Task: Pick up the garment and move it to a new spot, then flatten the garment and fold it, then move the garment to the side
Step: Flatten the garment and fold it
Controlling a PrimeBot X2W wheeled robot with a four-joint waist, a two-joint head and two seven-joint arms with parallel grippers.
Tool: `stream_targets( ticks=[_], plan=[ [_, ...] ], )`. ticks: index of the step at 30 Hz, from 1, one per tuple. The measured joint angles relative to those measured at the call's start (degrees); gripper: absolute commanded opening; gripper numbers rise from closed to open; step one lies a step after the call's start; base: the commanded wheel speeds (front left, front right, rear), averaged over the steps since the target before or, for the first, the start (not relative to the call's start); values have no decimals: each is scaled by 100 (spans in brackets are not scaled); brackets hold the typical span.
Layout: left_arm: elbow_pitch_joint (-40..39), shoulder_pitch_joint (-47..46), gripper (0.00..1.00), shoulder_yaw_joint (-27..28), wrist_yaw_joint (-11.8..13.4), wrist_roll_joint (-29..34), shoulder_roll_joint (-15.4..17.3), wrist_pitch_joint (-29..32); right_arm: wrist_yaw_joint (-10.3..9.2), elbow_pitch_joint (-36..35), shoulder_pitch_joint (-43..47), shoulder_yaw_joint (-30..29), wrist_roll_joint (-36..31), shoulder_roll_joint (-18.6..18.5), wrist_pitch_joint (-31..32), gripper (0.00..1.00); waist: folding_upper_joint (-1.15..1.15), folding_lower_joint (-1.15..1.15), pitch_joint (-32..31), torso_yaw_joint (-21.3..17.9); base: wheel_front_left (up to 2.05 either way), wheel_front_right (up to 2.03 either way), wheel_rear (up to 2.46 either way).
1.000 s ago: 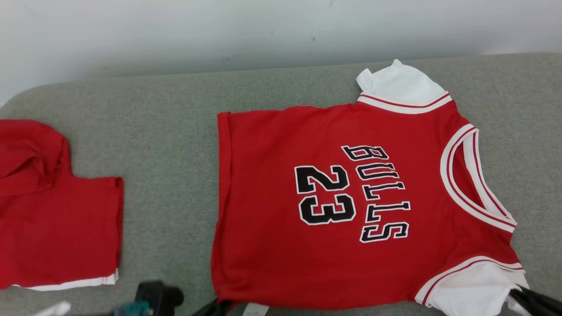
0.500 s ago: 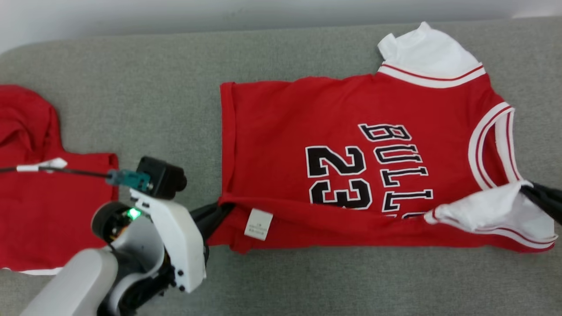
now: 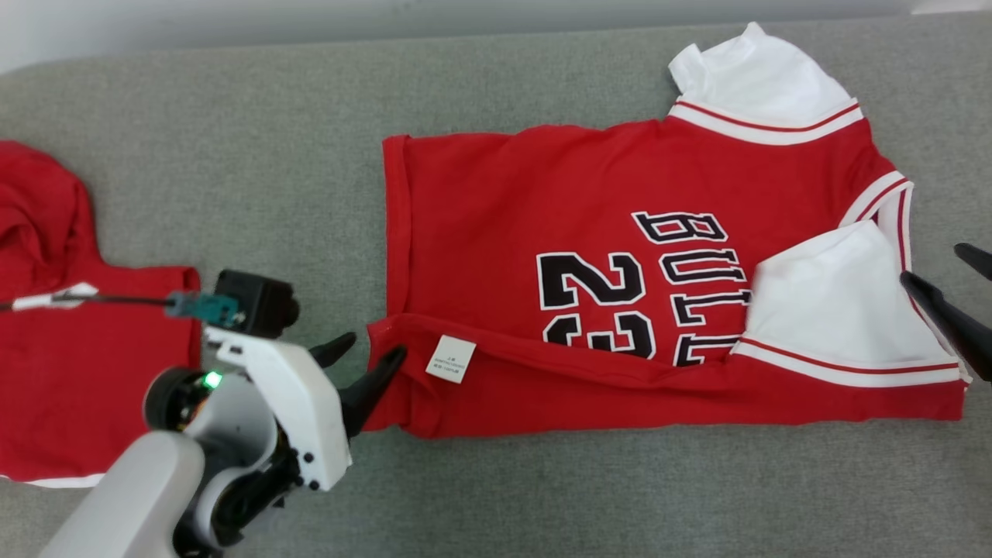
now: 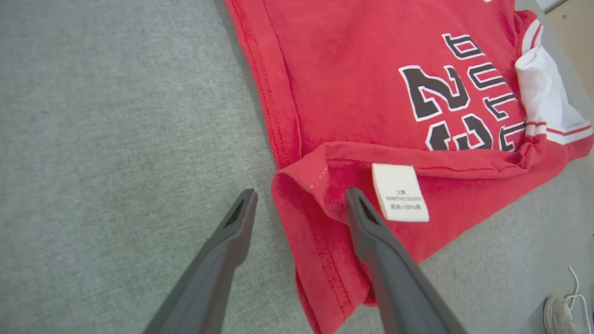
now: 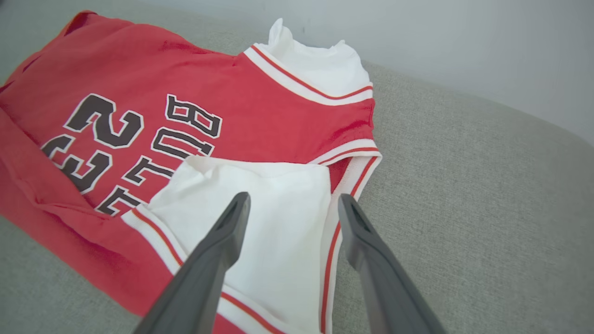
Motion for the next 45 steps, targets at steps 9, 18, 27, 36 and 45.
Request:
stream_targets(
  ticks=[9,18,27,36,45],
  plan=[
    [-684,1080,100,286,419,-109,4,-591,0,121,883,-287,97,-89,-649,100,0,-1,-398,-171,0,0,0],
    [-687,1483,100,12,538,46,-179,-790,0,326,1672,-492,-152,145,-698,100,0,-1,-301,-270,0,0,0],
    [-322,1292,100,-90,387,37,-314,-870,0,750,1442,-514,-554,702,-506,100,0,-1,-97,-227,0,0,0],
    [226,893,0,-345,118,20,-622,-886,-10,1134,967,-238,-567,1015,-183,37,0,-2,-14,-141,0,0,0],
    [178,1308,0,-218,-19,-420,-595,-932,-7,996,1004,152,-30,532,4,0,0,-1,-436,-34,0,0,0]
  ],
)
